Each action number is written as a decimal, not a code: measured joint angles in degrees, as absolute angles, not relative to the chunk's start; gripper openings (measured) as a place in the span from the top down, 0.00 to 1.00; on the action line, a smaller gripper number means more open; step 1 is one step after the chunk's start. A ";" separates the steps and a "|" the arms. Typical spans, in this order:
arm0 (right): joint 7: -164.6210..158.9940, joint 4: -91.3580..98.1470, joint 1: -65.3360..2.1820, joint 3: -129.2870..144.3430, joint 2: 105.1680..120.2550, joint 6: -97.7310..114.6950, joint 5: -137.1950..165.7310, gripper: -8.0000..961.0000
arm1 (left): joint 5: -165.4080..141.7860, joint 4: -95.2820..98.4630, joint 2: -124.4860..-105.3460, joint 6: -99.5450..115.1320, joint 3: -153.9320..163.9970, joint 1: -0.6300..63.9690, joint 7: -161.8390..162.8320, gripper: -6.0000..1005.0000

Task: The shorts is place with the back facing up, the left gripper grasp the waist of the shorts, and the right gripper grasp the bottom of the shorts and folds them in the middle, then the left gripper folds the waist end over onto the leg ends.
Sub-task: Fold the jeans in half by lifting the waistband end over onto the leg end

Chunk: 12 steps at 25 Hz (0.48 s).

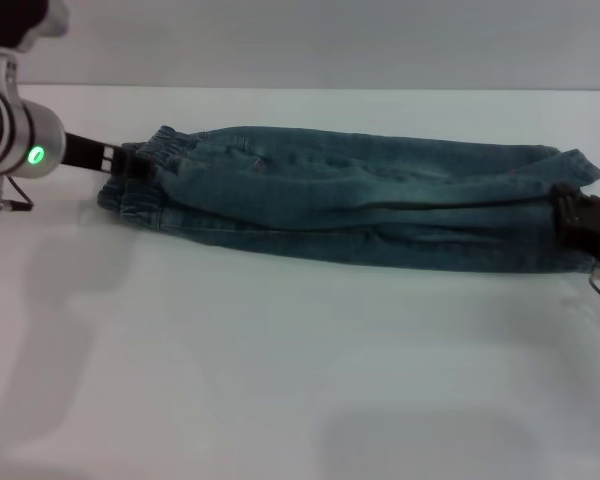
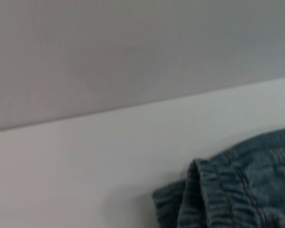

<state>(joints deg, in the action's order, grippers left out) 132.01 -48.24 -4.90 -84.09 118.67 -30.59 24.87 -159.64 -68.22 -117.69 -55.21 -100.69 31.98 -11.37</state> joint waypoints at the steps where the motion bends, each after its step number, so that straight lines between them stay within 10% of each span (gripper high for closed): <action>1: 131.72 -48.80 -4.17 -83.98 118.66 -30.77 25.03 0.99 | -159.64 -66.51 -117.69 -55.61 -100.96 32.95 -11.59 0.23; 12: 131.22 -49.99 -2.91 -82.64 118.44 -31.29 25.15 0.99 | -159.51 -59.38 -117.67 -55.28 -101.52 36.92 -12.95 0.22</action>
<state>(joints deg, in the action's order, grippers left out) 131.22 -49.99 -2.91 -82.64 118.44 -31.29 25.15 -159.51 -59.38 -117.67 -55.28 -101.52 36.92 -12.95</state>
